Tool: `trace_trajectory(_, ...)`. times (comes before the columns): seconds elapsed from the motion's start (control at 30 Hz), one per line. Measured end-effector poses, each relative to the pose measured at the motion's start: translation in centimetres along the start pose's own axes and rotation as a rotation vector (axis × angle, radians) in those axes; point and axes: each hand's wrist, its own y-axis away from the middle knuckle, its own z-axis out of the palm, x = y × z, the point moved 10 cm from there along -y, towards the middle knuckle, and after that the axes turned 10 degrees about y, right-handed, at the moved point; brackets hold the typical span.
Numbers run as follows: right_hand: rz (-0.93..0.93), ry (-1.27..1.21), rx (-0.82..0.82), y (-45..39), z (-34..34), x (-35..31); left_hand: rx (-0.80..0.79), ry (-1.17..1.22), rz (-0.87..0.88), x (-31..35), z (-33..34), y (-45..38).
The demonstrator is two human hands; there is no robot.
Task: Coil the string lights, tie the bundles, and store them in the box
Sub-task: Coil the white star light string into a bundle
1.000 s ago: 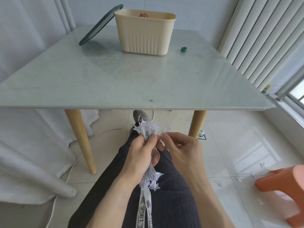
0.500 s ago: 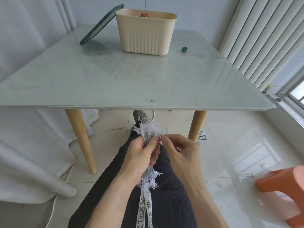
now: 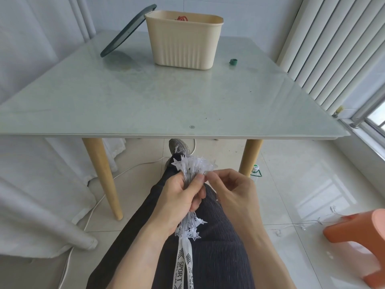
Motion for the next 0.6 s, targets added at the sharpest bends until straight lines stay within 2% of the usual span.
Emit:
trace_trajectory(0.1, 0.000, -0.029, 0.129, 0.2, -1.3, 0.1, -0.045, -0.032, 0.011, 0.0, 0.2, 0.0)
trace_trajectory(0.17, -0.029, -0.041, 0.140, 0.5, -1.5, -0.1, -0.034, -0.071, 0.023, 0.1, 0.2, 0.0)
trace_trajectory(0.37, 0.006, -0.163, -0.096, 0.4, 0.7, 0.3, 0.007, -0.057, 0.055, 0.4, -0.3, -0.2)
trace_trajectory(0.6, -0.080, -0.260, -0.204, 0.5, 1.7, -0.4, -0.029, -0.008, 0.034, 0.1, 0.3, -0.1)
